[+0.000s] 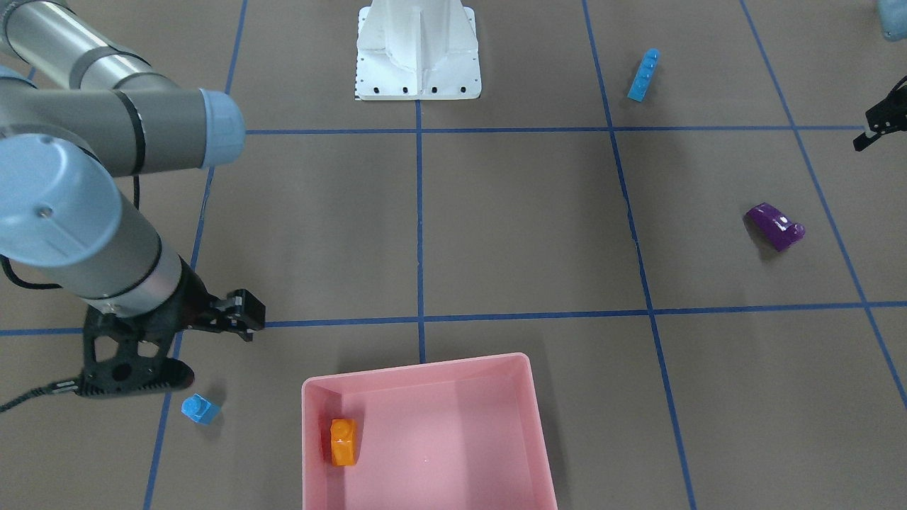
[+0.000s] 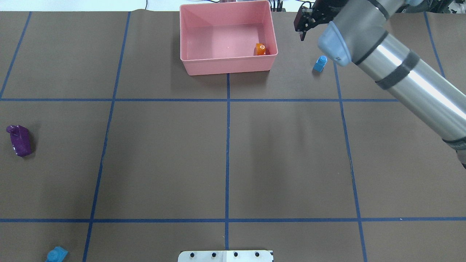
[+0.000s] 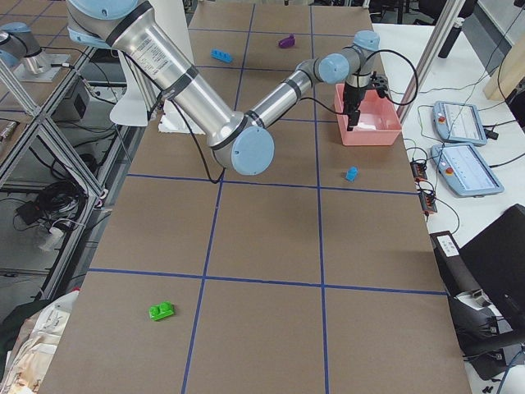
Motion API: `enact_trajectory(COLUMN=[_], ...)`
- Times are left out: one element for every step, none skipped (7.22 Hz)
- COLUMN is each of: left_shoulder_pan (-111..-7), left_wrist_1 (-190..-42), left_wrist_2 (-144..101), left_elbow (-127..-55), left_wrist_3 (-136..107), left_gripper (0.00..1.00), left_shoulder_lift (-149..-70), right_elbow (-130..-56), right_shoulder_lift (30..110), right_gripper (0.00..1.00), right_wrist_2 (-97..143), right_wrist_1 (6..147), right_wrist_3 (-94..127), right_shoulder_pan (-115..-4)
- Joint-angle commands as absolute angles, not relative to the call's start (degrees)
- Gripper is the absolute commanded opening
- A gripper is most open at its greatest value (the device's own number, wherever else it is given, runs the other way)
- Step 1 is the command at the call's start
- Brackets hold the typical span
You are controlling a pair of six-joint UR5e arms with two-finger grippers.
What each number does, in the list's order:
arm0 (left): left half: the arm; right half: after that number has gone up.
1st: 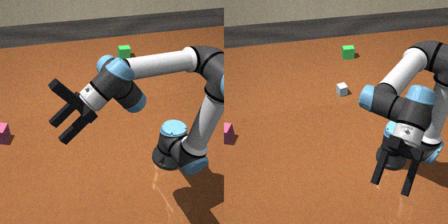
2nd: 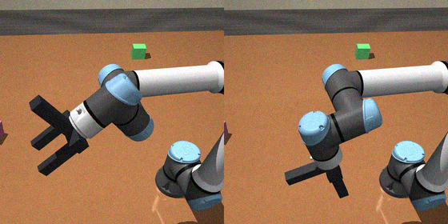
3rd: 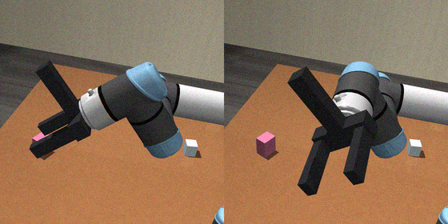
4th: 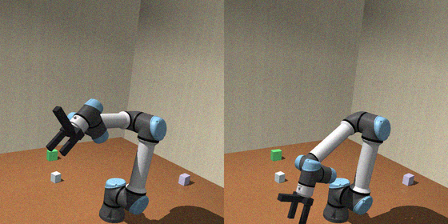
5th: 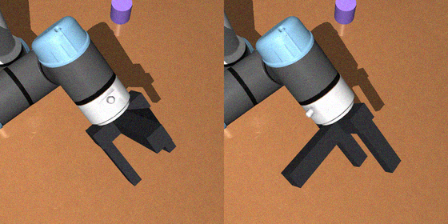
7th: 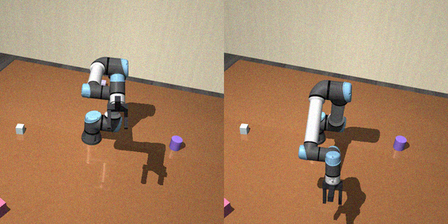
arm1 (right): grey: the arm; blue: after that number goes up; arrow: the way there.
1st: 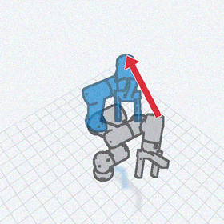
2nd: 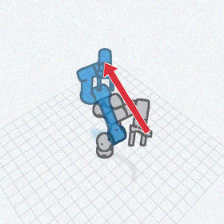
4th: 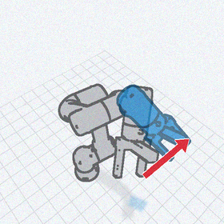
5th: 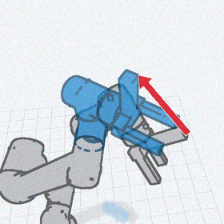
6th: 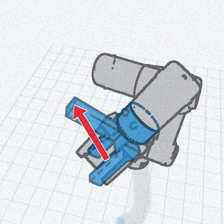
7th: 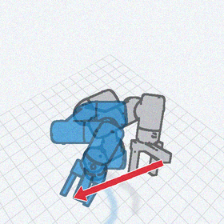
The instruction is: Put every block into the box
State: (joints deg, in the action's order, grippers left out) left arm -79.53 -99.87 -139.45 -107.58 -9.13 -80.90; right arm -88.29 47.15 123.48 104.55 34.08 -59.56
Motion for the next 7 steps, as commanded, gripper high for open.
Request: enact_trajectory(left_shoulder_pan=[-72.8,-71.64,-69.8,-67.44,-64.63,-62.69,-61.19], left_wrist_1=[-106.13,-112.26,-119.81,-123.97,-125.06,-125.24,-125.33], left_wrist_2=[-128.55,-128.41,-128.15,-125.8,-122.99,-122.44,-122.43], left_elbow=[-105.4,-101.03,-97.16,-95.47,-95.1,-94.92,-94.4], left_wrist_3=[-23.66,-30.26,-38.94,-44.94,-49.35,-53.48,-56.22], left_gripper=[1.0,1.0,1.0,1.0,1.0,1.0,1.0], left_shoulder_lift=[-80.86,-81.38,-81.47,-81.47,-81.56,-82.61,-83.31], right_elbow=[-106.45,-111.83,-115.89,-118.28,-118.74,-118.57,-118.56], right_shoulder_lift=[60.41,65.43,70.96,76.41,80.12,83.38,86.71], right_gripper=[0.99,0.99,0.99,0.99,0.99,0.99,0.99], right_wrist_2=[123.49,123.4,123.49,123.49,124.27,127.5,129.62], right_wrist_1=[115.09,117.57,117.77,117.77,117.77,117.6,117.16], right_wrist_3=[22.3,17.8,13.58,6.84,-0.45,-6.18,-10.42], right_shoulder_pan=[-63.88,-66.42,-69.58,-72.92,-77.13,-80.74,-83.73])
